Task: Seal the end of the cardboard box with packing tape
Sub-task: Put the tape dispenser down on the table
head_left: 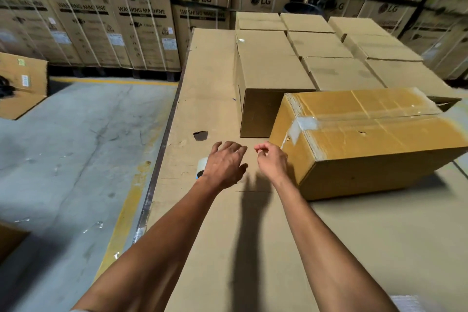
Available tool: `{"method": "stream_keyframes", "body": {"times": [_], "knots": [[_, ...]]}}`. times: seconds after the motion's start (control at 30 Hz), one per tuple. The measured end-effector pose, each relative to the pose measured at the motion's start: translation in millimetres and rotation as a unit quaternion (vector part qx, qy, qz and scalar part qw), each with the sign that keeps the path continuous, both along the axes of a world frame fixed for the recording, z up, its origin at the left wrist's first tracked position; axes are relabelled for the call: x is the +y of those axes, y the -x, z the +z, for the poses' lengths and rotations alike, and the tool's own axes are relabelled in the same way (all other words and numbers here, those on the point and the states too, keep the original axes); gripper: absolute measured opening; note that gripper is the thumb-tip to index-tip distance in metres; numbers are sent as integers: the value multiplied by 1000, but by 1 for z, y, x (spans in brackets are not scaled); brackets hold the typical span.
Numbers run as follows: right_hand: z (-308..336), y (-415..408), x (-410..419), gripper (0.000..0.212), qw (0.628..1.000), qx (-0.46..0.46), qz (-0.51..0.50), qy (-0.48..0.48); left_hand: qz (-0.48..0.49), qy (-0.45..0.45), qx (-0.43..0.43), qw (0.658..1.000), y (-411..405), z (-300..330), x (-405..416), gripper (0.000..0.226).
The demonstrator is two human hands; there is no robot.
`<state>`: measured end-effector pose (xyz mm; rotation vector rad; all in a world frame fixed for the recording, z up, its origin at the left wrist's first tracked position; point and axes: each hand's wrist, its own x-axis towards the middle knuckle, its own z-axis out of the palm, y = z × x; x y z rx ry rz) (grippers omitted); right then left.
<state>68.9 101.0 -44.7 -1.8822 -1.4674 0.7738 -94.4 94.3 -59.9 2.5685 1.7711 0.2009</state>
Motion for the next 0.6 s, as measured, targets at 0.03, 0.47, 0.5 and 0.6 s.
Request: {"method": "stream_keyframes", "body": {"times": [0.03, 0.47, 0.5, 0.6], "knots": [[16, -2, -7, 25, 999, -16, 13, -27, -3, -16, -7, 1000, -5, 10, -4, 55], [98, -129, -85, 48, 946, -271, -1, -179, -80, -140, -85, 983, -103, 98, -55, 56], [94, -145, -87, 52, 943, -290, -7, -162, -88, -140, -85, 983, -114, 100, -58, 56], [81, -193, -89, 61, 930, -347, -14, -120, -100, -127, -81, 984, -150, 101, -68, 58]]}}
